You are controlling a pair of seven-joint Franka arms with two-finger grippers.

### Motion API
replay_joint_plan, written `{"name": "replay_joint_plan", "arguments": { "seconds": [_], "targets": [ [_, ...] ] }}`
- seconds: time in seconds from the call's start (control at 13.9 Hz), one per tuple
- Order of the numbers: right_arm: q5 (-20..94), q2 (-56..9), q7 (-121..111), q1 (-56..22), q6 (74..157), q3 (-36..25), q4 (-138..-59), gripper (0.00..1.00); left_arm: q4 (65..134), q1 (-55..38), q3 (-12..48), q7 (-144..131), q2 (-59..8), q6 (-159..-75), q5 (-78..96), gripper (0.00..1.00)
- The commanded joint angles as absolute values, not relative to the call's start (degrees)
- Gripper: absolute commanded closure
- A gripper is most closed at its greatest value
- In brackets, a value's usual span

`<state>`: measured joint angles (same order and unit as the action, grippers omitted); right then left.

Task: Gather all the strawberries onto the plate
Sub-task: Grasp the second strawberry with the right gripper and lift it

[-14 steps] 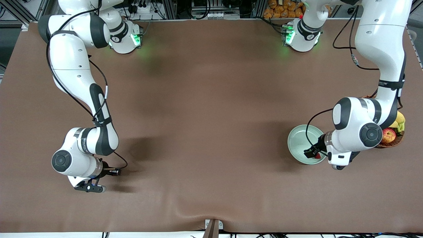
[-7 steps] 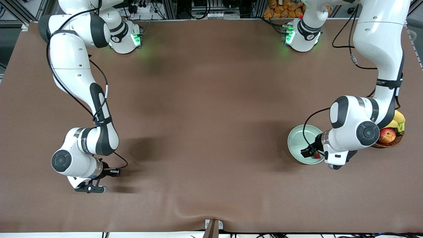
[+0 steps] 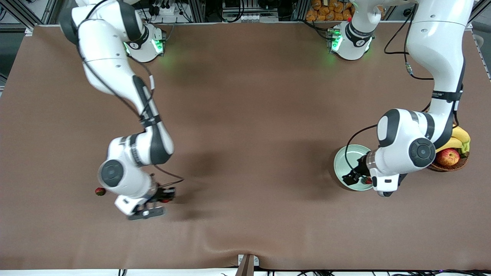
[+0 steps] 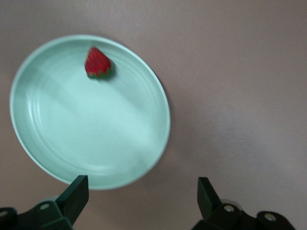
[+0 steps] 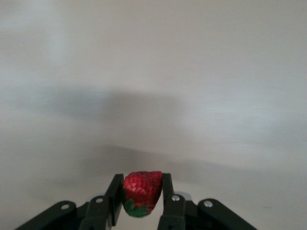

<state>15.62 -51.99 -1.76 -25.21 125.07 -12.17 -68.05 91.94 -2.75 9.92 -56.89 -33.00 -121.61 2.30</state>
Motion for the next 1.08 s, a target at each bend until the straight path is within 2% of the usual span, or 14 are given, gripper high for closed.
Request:
{"name": "replay_joint_plan", "arguments": {
  "seconds": [0.0, 0.22, 0.58, 1.01],
  "targets": [
    [16.3, -50.7, -1.8, -30.4, 124.8, -12.2, -68.7, 1.00, 91.0, -5.3, 10.0, -61.5, -33.2, -121.3, 3.6, 0.00],
    [16.2, -51.7, 1.4, -37.8, 127.0, -12.4, -66.5, 1.00, 90.7, -5.4, 10.0, -63.1, -33.9, -121.5, 3.7, 0.00],
    [16.2, -56.2, 3.6, -46.5, 139.1, -12.0, -66.3, 1.00, 90.6, -7.4, 10.0, -68.8, -35.2, -121.8, 3.2, 0.00],
    [16.1, -60.6, 4.8, -49.2, 141.1, -9.6, -64.3, 1.00, 90.1, -8.5, 9.8, -68.7, -37.1, -123.0, 2.5, 0.00]
  ]
}}
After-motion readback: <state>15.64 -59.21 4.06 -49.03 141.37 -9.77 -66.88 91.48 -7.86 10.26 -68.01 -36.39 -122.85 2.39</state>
